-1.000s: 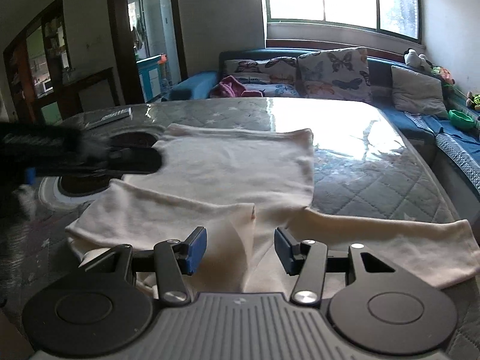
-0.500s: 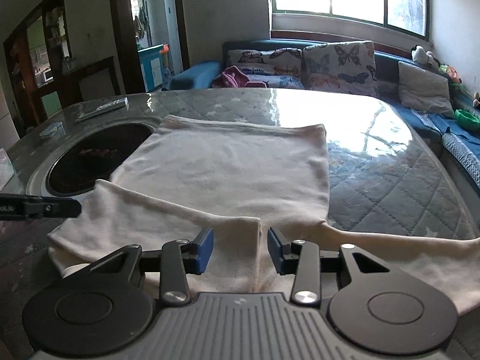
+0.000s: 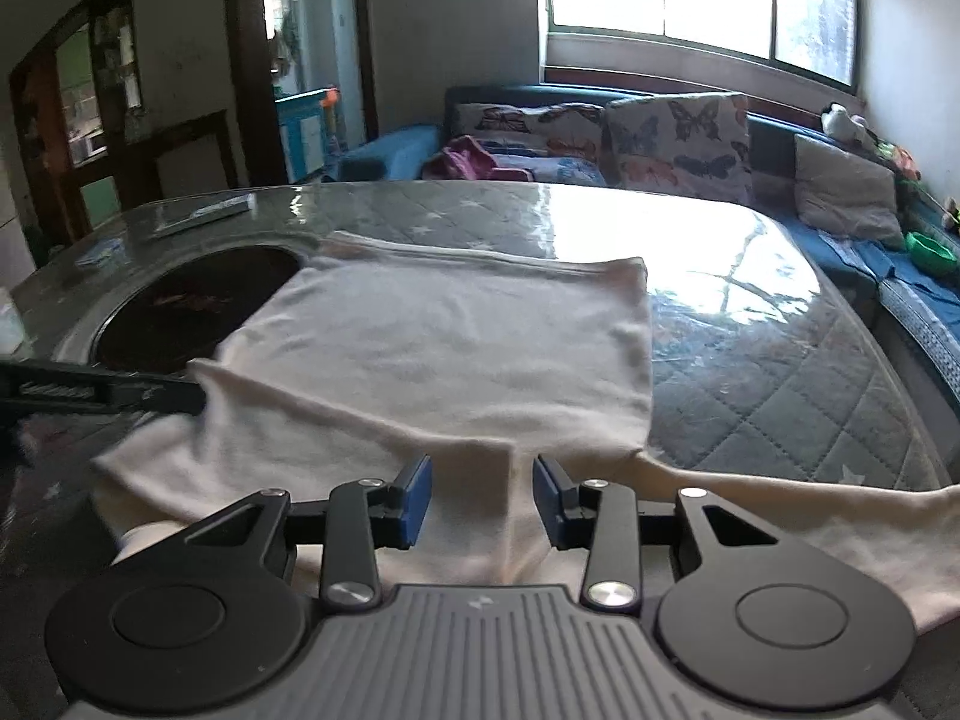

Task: Fold clothes

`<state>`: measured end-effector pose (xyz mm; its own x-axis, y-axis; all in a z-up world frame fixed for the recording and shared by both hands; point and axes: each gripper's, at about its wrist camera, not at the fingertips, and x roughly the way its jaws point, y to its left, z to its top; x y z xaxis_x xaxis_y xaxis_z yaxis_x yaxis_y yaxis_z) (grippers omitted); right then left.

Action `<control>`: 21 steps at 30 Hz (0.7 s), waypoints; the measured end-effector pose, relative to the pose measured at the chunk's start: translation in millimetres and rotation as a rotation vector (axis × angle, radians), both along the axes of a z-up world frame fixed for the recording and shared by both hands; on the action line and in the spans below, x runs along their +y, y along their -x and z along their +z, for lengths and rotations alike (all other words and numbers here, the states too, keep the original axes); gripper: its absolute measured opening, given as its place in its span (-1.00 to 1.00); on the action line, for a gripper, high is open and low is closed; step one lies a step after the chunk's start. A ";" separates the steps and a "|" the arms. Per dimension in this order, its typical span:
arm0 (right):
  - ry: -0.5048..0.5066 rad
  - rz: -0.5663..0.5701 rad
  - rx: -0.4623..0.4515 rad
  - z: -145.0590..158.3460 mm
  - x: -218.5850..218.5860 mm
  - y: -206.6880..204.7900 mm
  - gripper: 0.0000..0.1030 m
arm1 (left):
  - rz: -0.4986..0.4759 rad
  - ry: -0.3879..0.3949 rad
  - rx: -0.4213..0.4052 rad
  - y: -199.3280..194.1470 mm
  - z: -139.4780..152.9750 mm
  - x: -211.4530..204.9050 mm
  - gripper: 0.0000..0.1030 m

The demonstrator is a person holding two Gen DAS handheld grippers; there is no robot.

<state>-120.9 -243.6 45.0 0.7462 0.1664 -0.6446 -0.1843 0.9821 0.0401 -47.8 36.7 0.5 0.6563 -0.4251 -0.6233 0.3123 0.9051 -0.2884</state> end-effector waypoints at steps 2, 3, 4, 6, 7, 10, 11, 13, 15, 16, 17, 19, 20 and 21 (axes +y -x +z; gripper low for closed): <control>0.007 0.029 0.004 -2.2 4.9 5.5 -0.26 | 0.001 -0.009 -0.004 -1.8 -0.7 1.2 -0.77; 0.016 0.037 0.007 -4.9 7.6 8.1 -0.26 | 0.001 -0.014 -0.006 -2.7 -1.0 1.8 -0.78; 0.023 0.039 0.007 -8.2 9.6 10.4 -0.26 | 0.001 -0.018 -0.008 -3.7 -1.3 2.4 -0.80; 0.037 0.042 0.006 -14.5 13.4 15.0 -0.26 | 0.006 -0.028 -0.011 -5.6 -1.3 5.2 -0.81; 0.036 0.041 0.001 -14.1 13.9 17.7 -0.26 | 0.013 -0.039 -0.014 -6.6 -1.2 7.1 -0.81; 0.023 0.031 -0.010 -11.6 10.8 25.5 -0.26 | 0.022 -0.038 -0.007 -9.4 -1.2 12.5 -0.80; 0.012 0.023 -0.011 -10.0 7.0 28.0 -0.26 | 0.024 -0.033 -0.003 -10.2 -0.9 14.1 -0.79; -0.009 0.004 -0.014 -6.8 -0.9 33.0 -0.26 | 0.024 -0.033 -0.003 -10.0 0.9 13.9 -0.79; -0.018 -0.041 -0.018 -4.7 -16.1 37.6 -0.26 | 0.020 -0.038 -0.012 -7.5 4.6 9.8 -0.79; -0.023 -0.063 -0.020 -3.7 -23.6 39.9 -0.26 | 0.017 -0.037 -0.018 -6.0 6.8 7.5 -0.77; -0.026 -0.087 -0.022 -2.7 -31.4 42.2 -0.26 | 0.008 -0.036 -0.024 -4.4 9.5 4.1 -0.77; -0.014 -0.159 -0.021 -2.8 -51.2 45.5 -0.26 | -0.009 -0.033 -0.036 -1.3 14.8 -2.8 -0.68; -0.009 -0.198 -0.020 -3.2 -61.8 47.1 -0.26 | -0.017 -0.031 -0.042 0.3 17.5 -6.2 -0.55; -0.009 -0.239 -0.016 -4.2 -73.5 48.1 -0.26 | -0.026 -0.033 -0.049 2.2 19.7 -10.1 -0.45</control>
<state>-169.0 -317.1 40.8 0.7751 -0.0105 -0.6318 0.0528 0.9974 0.0482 -49.9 26.6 20.2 0.6752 -0.4222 -0.6049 0.3492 0.9052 -0.2421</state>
